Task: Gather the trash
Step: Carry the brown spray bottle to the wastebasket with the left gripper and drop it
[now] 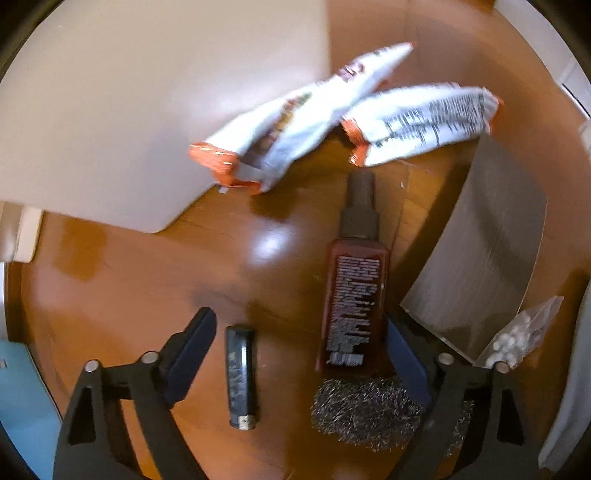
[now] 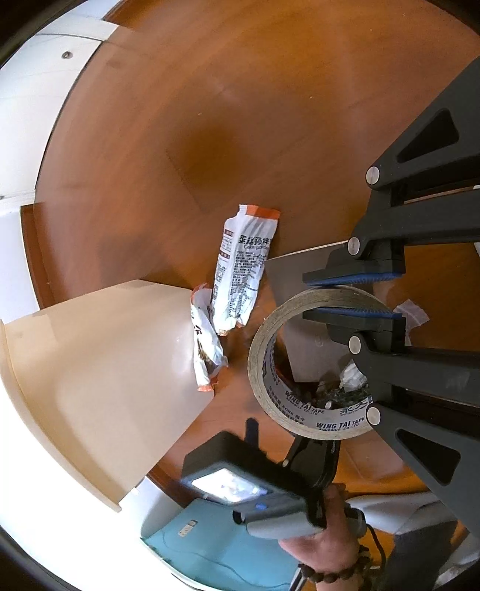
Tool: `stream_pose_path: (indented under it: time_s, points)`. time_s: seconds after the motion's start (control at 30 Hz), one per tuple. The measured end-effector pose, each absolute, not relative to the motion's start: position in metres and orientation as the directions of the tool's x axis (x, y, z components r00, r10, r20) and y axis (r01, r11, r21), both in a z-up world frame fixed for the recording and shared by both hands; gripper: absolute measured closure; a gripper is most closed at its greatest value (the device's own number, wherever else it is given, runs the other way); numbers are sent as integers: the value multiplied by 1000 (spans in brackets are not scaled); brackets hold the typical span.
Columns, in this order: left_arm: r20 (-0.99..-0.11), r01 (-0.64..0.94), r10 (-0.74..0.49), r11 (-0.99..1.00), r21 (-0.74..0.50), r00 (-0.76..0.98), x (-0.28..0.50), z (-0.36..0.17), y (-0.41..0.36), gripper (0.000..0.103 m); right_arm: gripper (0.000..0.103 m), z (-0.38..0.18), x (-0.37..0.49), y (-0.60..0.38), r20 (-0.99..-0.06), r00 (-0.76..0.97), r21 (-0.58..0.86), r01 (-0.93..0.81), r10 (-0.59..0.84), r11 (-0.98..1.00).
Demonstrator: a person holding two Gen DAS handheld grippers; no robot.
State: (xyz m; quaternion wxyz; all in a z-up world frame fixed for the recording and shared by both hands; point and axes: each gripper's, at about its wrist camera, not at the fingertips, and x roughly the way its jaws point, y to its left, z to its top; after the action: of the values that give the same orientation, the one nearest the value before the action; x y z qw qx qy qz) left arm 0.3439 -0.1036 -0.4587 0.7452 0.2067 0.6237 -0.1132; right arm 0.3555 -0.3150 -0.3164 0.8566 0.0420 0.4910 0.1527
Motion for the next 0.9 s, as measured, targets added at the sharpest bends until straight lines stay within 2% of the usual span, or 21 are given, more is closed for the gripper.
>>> stream_pose_path:
  time_s: [0.07, 0.13, 0.2, 0.23, 0.43, 0.6, 0.77, 0.9]
  points:
    - [-981, 433, 71, 890, 144, 182, 352, -467, -123, 27, 92, -317, 355, -318, -824, 475, 236, -207, 308, 950]
    - [-984, 429, 38, 896, 111, 174, 358, -465, -129, 42, 92, -318, 355, -320, -822, 475, 251, -194, 314, 948]
    - [-991, 409, -18, 912, 38, 133, 366, -465, -131, 65, 92, -319, 355, -321, -824, 473, 254, -185, 313, 949]
    - [-993, 393, -46, 919, 1, 110, 371, -465, -132, 72, 92, -320, 355, -321, -824, 472, 257, -182, 313, 949]
    - [-987, 338, -117, 938, -73, 112, 376, -450, -118, 73, 92, -318, 356, -321, -821, 478, 263, -171, 313, 950]
    - [-969, 301, -183, 945, -127, 166, 362, -402, -111, 73, 92, -321, 357, -323, -821, 478, 269, -157, 311, 950]
    - [-917, 324, -302, 922, -212, 259, 342, -308, -124, 73, 92, -322, 357, -325, -819, 481, 278, -141, 311, 950]
    - [-823, 338, -383, 907, -249, 419, 348, -210, -110, 73, 92, -319, 357, -325, -812, 491, 289, -131, 316, 948]
